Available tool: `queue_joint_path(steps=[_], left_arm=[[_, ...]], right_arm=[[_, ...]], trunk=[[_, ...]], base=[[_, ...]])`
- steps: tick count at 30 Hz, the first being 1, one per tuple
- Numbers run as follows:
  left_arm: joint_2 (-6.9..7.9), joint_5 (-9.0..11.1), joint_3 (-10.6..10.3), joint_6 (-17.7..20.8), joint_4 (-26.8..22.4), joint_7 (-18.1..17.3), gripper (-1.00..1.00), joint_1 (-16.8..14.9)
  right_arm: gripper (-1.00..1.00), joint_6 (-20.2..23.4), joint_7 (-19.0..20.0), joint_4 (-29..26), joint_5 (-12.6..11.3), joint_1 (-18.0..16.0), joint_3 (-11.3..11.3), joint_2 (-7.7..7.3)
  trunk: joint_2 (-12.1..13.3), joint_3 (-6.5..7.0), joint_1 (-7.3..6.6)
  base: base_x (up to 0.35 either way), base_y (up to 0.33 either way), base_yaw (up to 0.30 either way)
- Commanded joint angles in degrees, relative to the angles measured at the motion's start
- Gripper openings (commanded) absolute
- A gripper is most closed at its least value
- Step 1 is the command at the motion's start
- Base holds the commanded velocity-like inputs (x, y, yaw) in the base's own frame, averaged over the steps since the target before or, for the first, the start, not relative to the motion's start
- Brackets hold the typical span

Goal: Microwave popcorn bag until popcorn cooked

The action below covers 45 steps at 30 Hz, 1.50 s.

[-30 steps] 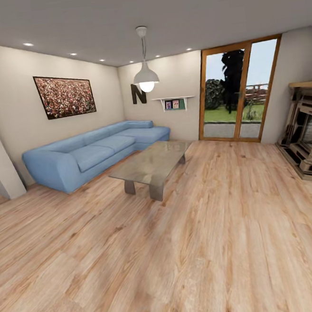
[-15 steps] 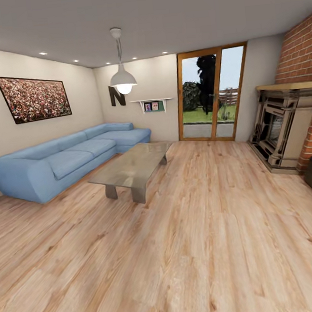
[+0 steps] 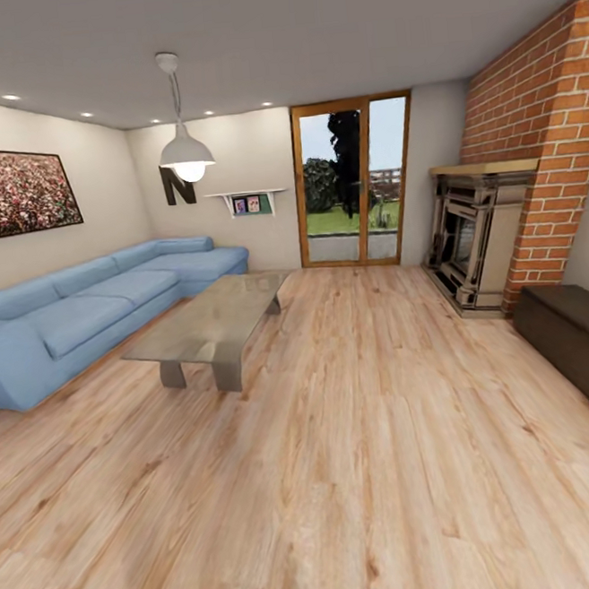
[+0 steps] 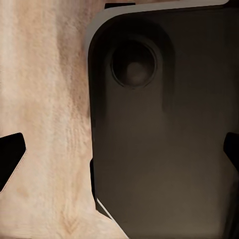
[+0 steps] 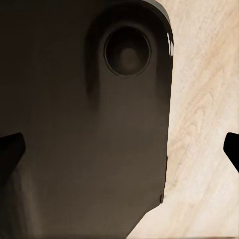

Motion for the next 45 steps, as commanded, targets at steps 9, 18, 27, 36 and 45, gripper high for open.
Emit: queue_joint_path(steps=[9,18,27,36,45], left_arm=[[0.01,0.0,0.0,0.0,0.0,0.0,1.0,0.0],[0.01,0.0,0.0,0.0,0.0,0.0,1.0,0.0],[0.01,0.0,0.0,0.0,0.0,0.0,1.0,0.0],[0.01,0.0,0.0,0.0,0.0,0.0,1.0,0.0],[0.01,0.0,0.0,0.0,-0.1,0.0,1.0,0.0]], right_arm=[[1.0,-0.2,0.0,0.0,0.0,0.0,0.0,0.0],[1.0,-0.2,0.0,0.0,0.0,0.0,0.0,0.0],[1.0,-0.2,0.0,0.0,0.0,0.0,0.0,0.0],[1.0,-0.2,0.0,0.0,0.0,0.0,0.0,0.0],[1.0,-0.2,0.0,0.0,0.0,0.0,0.0,0.0]], trunk=[[0.0,-0.05,0.0],[0.0,-0.05,0.0],[0.0,-0.05,0.0],[0.0,-0.05,0.0],[0.0,-0.05,0.0]], base=[[0.0,0.0,-0.285],[0.0,0.0,-0.285],[0.0,0.0,-0.285],[0.0,0.0,-0.285],[0.0,0.0,-0.285]])
